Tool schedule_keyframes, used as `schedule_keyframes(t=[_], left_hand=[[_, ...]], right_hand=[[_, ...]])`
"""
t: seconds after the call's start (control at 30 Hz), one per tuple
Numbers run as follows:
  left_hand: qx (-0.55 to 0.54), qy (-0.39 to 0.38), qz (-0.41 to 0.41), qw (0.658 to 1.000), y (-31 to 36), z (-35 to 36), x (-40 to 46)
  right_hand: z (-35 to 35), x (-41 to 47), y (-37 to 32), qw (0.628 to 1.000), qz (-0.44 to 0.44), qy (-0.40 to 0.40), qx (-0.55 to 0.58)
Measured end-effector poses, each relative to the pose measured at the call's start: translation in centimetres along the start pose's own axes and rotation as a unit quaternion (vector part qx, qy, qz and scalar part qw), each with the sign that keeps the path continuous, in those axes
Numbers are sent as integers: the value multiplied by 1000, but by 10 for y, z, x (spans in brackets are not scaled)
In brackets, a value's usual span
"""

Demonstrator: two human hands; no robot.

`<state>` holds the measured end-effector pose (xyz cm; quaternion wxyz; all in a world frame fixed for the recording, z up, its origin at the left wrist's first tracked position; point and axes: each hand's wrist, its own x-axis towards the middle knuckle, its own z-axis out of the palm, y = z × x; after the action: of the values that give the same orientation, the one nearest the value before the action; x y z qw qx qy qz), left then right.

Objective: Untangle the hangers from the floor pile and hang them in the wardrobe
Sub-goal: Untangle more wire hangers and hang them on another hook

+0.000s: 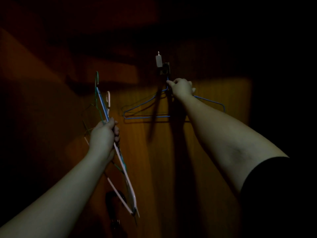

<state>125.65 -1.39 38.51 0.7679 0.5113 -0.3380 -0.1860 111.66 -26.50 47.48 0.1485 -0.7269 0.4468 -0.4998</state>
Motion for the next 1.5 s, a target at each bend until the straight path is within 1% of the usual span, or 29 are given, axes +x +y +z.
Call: schedule_keyframes(t=[0.2,0.43,0.67,0.83,0.9,0.97,1.0,1.07,1.13,1.2,1.33,1.4,1.5], left_hand=[[-1,-5,5,1000,0,4,1],[5,-8,-2,1000,0,5,-1],[5,-12,-8,1000,0,0,-4],[-19,-43,-14,999,-1,-10,-12],[-30,-56,-18,998,-2,-16,-16],[-39,-76,-21,996,-6,-24,-19],[-37,-87,-23,995,-8,-30,-20],[-23,-105,-33,994,-14,-41,-24],[-13,-120,-50,991,-18,-51,-30],[-15,-132,-70,989,-20,-60,-39],[-32,-162,-108,980,-26,-78,-55],[-38,-174,-127,976,-28,-87,-63],[-56,-187,-152,969,-30,-100,-72]], right_hand=[[4,4,-2,1000,4,7,-26],[2,7,-2,994,-10,31,-105],[-3,4,-4,987,-25,44,-150],[-3,-6,-3,981,-36,47,-186],[-5,-12,-3,983,-24,49,-175],[-4,-24,-4,989,-8,61,-131],[-2,-33,-6,992,-11,71,-104],[8,-57,-13,995,-42,80,-48],[22,-90,-19,995,-80,51,13],[37,-131,-23,993,-104,-19,60],[64,-217,-22,973,-169,-128,87],[69,-254,-22,967,-159,-172,99],[69,-294,-18,967,-72,-201,142]])
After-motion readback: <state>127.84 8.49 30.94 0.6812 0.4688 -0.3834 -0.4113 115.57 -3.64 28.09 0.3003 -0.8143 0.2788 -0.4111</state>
